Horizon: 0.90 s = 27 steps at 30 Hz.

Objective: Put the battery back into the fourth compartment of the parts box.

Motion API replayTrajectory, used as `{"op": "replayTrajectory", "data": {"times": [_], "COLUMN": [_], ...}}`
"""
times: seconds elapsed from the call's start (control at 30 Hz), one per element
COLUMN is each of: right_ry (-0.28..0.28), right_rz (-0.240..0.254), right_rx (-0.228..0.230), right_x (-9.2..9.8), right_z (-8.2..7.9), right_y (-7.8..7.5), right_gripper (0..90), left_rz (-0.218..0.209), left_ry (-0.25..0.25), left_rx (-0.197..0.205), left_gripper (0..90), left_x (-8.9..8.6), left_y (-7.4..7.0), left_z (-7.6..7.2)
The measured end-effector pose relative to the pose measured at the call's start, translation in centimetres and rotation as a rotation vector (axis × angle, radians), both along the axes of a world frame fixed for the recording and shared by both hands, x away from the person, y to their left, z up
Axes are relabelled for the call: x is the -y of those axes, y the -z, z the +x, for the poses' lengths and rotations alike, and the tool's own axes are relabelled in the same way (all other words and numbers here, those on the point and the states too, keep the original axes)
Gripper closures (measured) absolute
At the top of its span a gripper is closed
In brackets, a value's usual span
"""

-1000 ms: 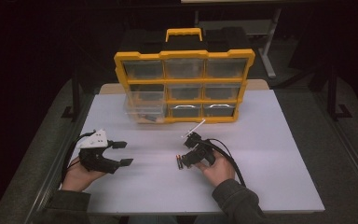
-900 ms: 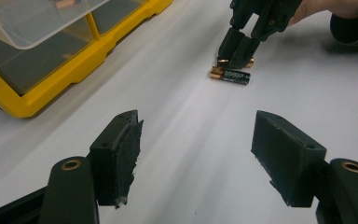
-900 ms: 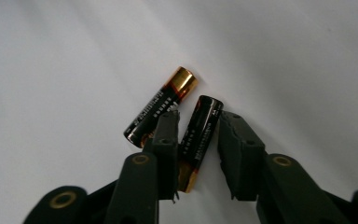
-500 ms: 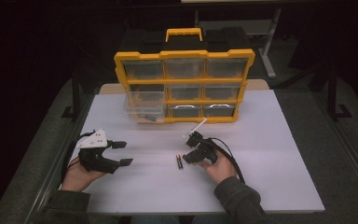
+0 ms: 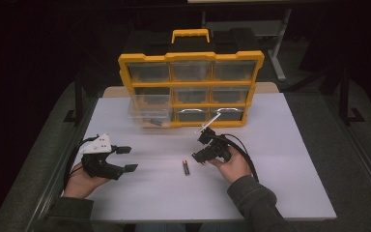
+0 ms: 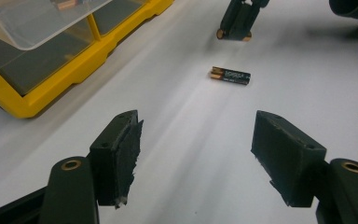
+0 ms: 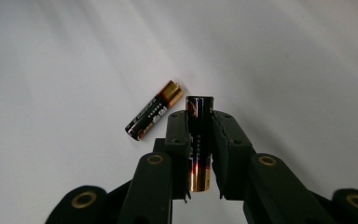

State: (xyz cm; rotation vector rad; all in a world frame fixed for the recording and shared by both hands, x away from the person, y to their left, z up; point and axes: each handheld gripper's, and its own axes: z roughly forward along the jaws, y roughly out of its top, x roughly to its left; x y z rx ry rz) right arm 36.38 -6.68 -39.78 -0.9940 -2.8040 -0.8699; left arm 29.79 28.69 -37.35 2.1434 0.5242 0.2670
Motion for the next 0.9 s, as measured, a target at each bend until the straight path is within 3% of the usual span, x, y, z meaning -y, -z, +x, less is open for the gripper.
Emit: {"op": "replayTrajectory", "data": {"times": [0.4, 0.5, 0.63, 0.9], "right_ry": [-0.015, -0.014, -0.018, -0.018], "right_rz": [0.044, 0.06, 0.051, 0.084], "right_rx": [0.028, 0.035, 0.043, 0.059], "right_x": [1.1, 1.3, 1.5, 2.1], "right_z": [1.0, 1.2, 1.6, 2.2], "right_y": [-3.4, -4.2, -5.3, -7.3], "right_gripper": [75.8, 75.7, 75.7, 75.8], "left_rz": [-0.001, -0.025, -0.01, -0.01], "left_ry": [-0.002, -0.014, -0.006, -0.004], "left_rx": [0.002, -0.006, 0.003, 0.002], "left_gripper": [32.0, 32.0, 32.0, 32.0], "left_x": [-0.2, -0.1, -0.1, -0.2], "left_y": [-0.1, -0.1, -0.1, -0.3], "left_z": [0.0, -0.1, 0.0, 0.0]}}
